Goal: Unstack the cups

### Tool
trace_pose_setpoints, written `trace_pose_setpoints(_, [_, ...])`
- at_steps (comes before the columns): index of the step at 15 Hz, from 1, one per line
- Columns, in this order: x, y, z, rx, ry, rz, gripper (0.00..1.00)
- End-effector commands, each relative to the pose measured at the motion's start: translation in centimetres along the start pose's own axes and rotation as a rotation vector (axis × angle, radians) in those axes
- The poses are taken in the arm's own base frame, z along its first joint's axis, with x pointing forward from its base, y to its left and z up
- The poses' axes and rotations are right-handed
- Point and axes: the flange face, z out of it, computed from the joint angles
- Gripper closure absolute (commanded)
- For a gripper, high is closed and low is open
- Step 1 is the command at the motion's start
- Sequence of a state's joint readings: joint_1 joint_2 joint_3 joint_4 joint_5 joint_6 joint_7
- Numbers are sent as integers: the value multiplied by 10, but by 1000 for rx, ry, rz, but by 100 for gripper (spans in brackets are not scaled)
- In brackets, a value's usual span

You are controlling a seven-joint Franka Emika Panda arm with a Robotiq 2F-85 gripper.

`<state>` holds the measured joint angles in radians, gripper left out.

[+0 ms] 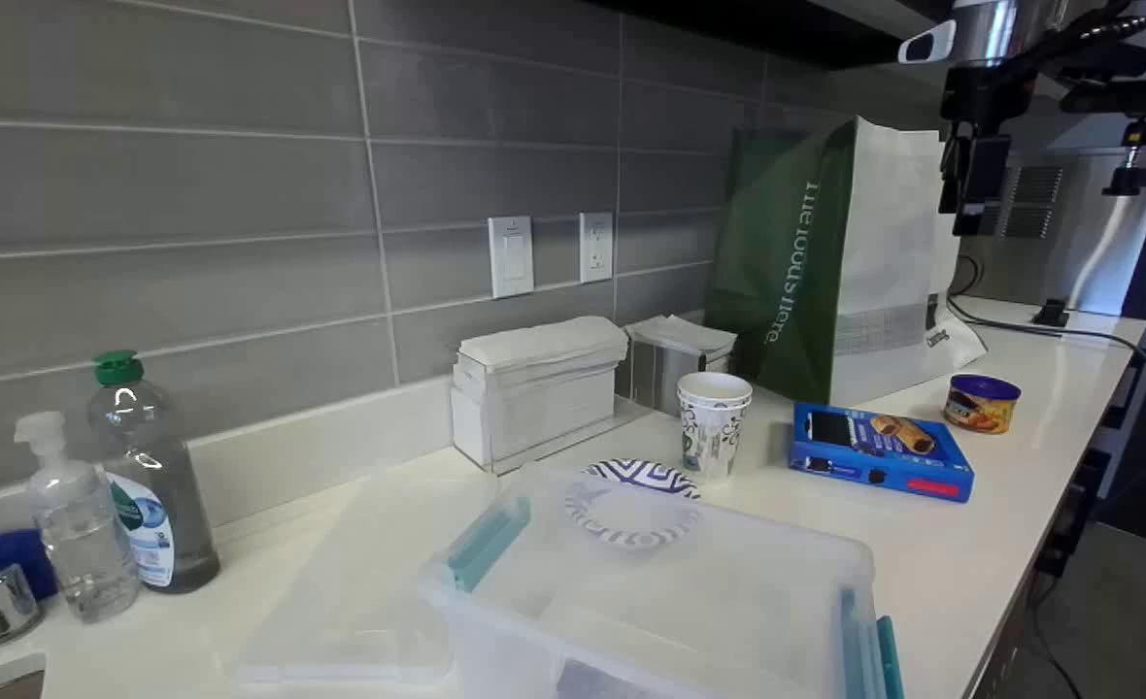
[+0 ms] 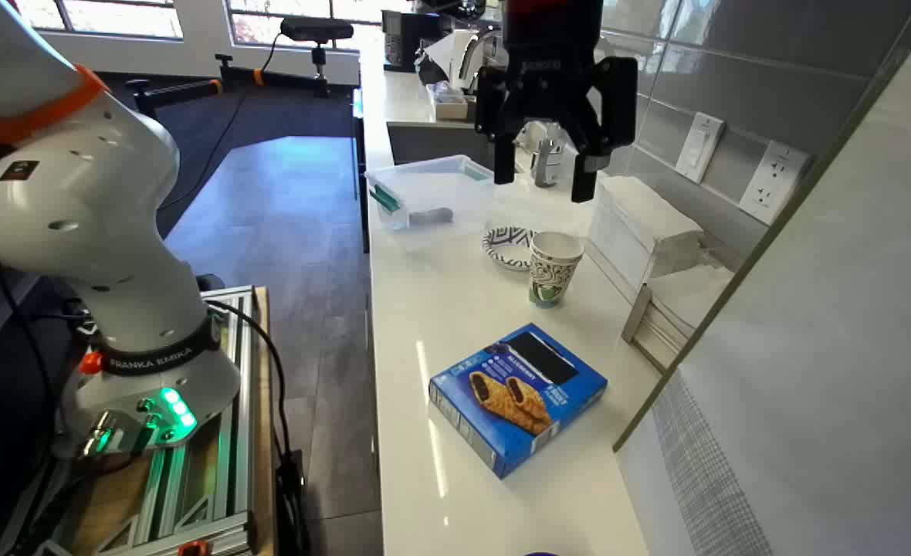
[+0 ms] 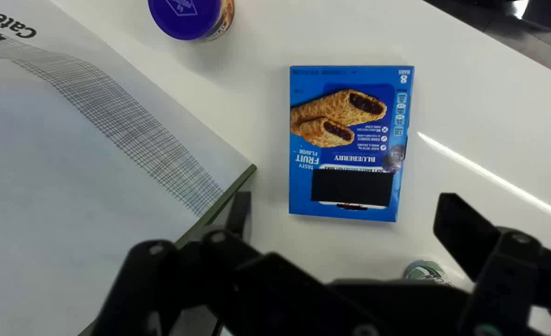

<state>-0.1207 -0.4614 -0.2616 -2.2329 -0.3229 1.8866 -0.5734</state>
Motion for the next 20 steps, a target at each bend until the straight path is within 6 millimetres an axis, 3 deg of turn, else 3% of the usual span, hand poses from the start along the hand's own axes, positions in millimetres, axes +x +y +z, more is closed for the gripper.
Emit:
trace_pose_setpoints(1, [0, 0, -1, 1, -1, 0, 0])
trace_pose_setpoints(7, [6, -3, -1, 21, -6, 8, 0])
trace_pose_setpoints(11, [46, -16, 8, 170, 2, 156, 0])
trace_pose_setpoints(16, [108, -36, 51, 286, -33, 383, 0])
trace_pose_setpoints(20, [148, -39, 86, 381, -20, 565, 0])
